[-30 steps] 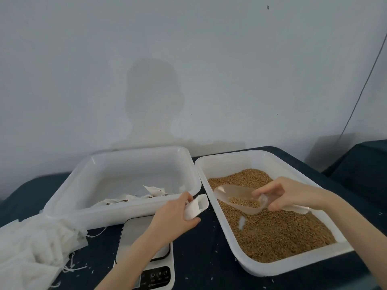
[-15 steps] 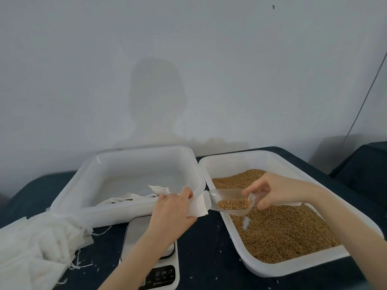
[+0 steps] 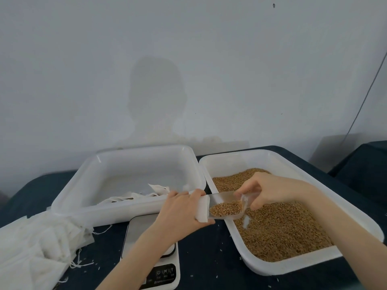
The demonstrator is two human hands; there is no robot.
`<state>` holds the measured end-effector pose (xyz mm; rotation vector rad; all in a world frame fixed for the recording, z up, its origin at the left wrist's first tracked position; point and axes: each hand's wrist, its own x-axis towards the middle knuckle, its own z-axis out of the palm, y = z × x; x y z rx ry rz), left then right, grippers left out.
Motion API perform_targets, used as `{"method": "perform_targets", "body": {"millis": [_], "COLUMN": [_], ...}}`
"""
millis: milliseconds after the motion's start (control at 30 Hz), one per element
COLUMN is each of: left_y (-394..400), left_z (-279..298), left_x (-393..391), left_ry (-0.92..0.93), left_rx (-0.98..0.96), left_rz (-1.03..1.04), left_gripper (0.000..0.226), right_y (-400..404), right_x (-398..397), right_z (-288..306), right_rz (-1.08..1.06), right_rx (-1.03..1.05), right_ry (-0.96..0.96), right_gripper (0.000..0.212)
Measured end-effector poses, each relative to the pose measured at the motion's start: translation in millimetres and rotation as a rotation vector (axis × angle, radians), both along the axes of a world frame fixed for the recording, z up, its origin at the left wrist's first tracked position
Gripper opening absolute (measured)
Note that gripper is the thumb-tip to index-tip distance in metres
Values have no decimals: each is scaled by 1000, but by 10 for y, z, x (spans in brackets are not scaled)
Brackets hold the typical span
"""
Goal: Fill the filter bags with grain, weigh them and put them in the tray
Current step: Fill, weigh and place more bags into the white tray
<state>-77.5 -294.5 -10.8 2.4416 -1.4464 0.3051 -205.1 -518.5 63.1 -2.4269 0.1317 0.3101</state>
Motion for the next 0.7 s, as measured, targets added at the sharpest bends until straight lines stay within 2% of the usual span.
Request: {"method": "perform_targets", "body": {"millis": [167,300,433,533,700], "left_y": [-12,-29,-62,-77,-72], "left_z": [62,63,19,-20,-66], "left_x": [10,10,3,21,44], "left_ry": [-104,-174,-110,-30,87], "left_rx": [-18,-31,-45,-82,-183], "left_rz": [44,86,112,148,171], "left_gripper": [71,69,60,59,66], "right_y": [87,209,344,473,703], "right_x": [40,135,255,362,482], "right_z": [141,233,325,396,589], "right_rz": [-14,-30,-69,-44,60], "right_rx": [-35,-168,-380,-646,-900], "right_ry": [-28,-27,-51,-118,-187], "right_gripper": [48,49,38,24,33]}}
